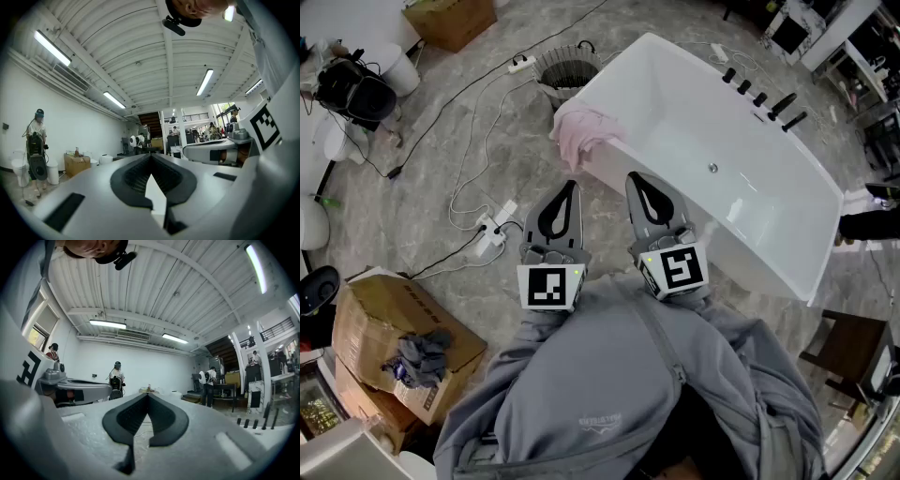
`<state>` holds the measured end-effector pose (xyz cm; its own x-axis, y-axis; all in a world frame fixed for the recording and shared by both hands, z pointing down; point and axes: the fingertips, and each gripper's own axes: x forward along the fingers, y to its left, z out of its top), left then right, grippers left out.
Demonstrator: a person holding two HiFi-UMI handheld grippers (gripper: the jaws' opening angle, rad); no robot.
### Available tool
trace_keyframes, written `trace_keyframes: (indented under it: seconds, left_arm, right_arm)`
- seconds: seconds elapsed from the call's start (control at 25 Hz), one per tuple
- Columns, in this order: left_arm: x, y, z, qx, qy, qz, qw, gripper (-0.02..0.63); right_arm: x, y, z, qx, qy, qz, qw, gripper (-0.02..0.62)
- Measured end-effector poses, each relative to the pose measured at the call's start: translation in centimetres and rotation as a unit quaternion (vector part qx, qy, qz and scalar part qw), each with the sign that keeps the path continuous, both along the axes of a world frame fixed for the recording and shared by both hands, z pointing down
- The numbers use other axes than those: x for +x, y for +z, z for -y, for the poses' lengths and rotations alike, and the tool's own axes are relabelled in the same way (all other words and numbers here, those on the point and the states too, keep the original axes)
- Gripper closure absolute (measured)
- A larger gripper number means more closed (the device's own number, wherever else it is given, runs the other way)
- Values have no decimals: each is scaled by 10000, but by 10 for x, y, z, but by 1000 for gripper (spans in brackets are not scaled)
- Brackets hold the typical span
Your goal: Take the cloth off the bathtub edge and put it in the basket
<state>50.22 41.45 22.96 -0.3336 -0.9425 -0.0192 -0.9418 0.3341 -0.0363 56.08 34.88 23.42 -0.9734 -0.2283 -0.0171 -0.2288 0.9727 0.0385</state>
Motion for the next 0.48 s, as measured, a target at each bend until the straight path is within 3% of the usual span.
trace_keyframes:
  seconds: [0.48]
  left_arm:
    - [-6, 4, -7, 26, 13, -21, 10000, 603]
  right_arm:
    - [-7, 1, -9, 15, -54, 66, 10000, 592]
